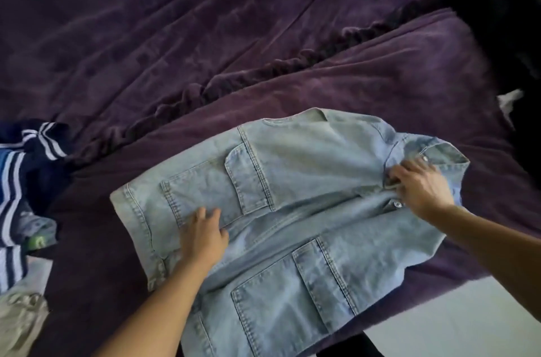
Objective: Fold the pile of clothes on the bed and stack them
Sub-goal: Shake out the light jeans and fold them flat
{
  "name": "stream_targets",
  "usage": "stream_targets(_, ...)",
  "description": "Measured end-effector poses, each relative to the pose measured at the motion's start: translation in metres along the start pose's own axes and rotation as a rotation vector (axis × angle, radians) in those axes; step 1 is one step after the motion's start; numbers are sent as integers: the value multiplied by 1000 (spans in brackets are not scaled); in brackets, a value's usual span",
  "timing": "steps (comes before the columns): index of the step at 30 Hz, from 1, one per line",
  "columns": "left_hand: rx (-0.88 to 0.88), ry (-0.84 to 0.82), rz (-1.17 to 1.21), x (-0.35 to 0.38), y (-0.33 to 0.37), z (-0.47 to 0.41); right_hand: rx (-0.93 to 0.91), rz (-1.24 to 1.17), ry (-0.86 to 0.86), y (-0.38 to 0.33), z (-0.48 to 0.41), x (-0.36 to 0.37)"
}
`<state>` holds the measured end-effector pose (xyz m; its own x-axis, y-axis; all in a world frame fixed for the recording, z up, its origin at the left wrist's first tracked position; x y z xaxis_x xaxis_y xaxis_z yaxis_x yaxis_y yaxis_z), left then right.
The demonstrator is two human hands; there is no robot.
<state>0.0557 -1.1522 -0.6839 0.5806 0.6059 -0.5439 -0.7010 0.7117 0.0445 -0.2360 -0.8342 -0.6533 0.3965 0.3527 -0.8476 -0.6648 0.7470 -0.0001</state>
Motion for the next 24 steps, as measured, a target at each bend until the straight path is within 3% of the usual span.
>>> stream_targets(2, 4, -3, -18, -5, 0, 3, 139, 176, -386, 10, 16, 13)
stream_targets(3, 14, 23, -21, -11, 1, 3, 168, 222, -452, 10, 15, 10)
stream_targets(4, 32, 62, -21, -19, 2, 1, 166, 215, -418, 3, 6, 1)
stream_targets(8, 135, 298, 48, -68, 4, -24, 77, -199, 134, -46, -58, -51)
stream_targets(9, 145, 364, 62, -81, 2, -33, 80, -269, 169, -55, -78, -58)
stream_targets(11, 124, 431, 28, -100, -6, -56, 160, -325, 38, -66, -117, -57)
stream_targets(14, -18, 337, -48, -114, -25, -88, 243, -154, -144, -66, -148, -38)
stream_targets(17, 8, 416, -13, -130, -35, -98, 181, -110, -26, -57, -158, -46)
stream_targets(20, 89, 595, 150, -159, -31, -95, 297, -259, 115, -32, -177, -85)
stream_targets(22, 99, 686, 177, -184, -21, -102, 340, -236, 170, -21, -190, -109)
stream_targets(24, 48, 637, 172, -202, -10, -120, 183, -110, 267, -34, -200, -125)
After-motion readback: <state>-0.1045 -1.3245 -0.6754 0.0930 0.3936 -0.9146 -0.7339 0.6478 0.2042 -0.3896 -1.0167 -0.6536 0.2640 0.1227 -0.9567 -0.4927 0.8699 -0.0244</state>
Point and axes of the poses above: each hand's wrist, its own z-axis away from the middle knuckle, its own x-axis out of the palm, y = z × x, the point moved 4 cm from there along -z, towards the middle knuckle, and after that the axes turned 13 degrees about -y, right-handed, at the moved point
